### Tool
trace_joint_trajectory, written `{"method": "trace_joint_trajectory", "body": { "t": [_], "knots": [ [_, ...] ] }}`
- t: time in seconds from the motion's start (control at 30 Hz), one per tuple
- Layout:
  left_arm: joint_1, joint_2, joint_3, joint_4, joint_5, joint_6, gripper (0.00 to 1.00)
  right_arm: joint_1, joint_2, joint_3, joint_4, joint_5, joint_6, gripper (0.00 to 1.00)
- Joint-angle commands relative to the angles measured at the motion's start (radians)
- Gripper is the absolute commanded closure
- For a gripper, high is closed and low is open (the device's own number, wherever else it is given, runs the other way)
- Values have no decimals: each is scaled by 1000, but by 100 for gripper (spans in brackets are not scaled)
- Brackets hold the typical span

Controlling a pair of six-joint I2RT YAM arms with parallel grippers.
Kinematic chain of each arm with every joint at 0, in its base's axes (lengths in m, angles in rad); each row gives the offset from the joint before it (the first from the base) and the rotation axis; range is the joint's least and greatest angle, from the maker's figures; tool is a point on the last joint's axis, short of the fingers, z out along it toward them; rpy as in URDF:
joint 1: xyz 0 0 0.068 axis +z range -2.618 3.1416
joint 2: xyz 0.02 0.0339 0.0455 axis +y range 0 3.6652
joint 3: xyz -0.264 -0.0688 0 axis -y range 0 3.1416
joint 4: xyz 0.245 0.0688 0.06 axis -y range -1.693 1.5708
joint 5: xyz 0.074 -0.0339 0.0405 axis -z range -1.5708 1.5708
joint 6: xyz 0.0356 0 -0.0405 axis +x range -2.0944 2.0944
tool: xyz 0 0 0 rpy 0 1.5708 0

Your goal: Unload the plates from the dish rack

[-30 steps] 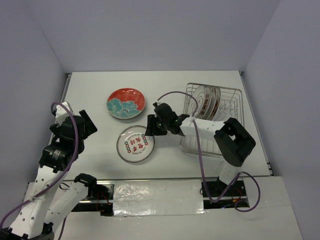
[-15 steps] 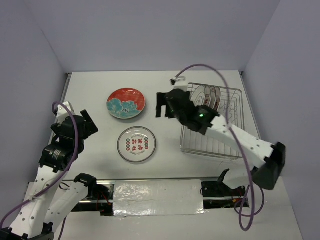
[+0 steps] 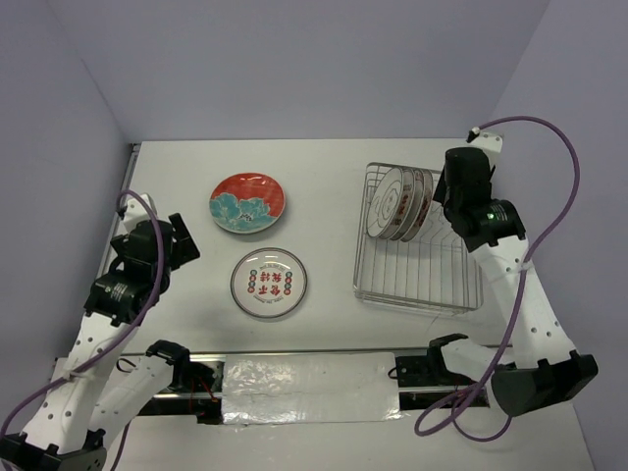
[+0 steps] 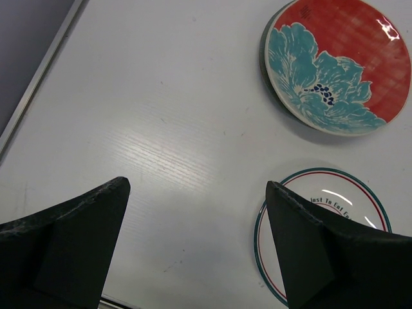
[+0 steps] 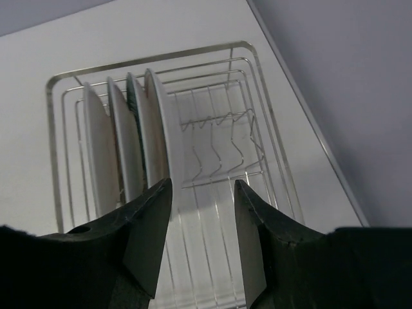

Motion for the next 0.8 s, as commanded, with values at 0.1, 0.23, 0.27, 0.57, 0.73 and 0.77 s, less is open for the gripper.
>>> {"method": "trace_joint_trajectory", "body": {
  "t": [0.1,0.23,0.27,0.57,0.73,0.77],
  "knots": [
    [4,18,8,49,27,28,0,-96,84,-14,37,-131,-81,51],
    [4,23,8,54,37,34,1,-113,131,-11,69,-185,-85,54],
    [4,23,6,55,40,36,0,-119,140,-12,80,-191,-87,54],
    [4,32,8,63,55,45,1,-125,207,-49,135,-229,-92,55],
    [4,37,6,66,63,51,0,-133,238,-68,161,-245,-95,56],
    [4,38,6,67,63,51,1,-133,246,-75,170,-246,-96,56]
  ]
}}
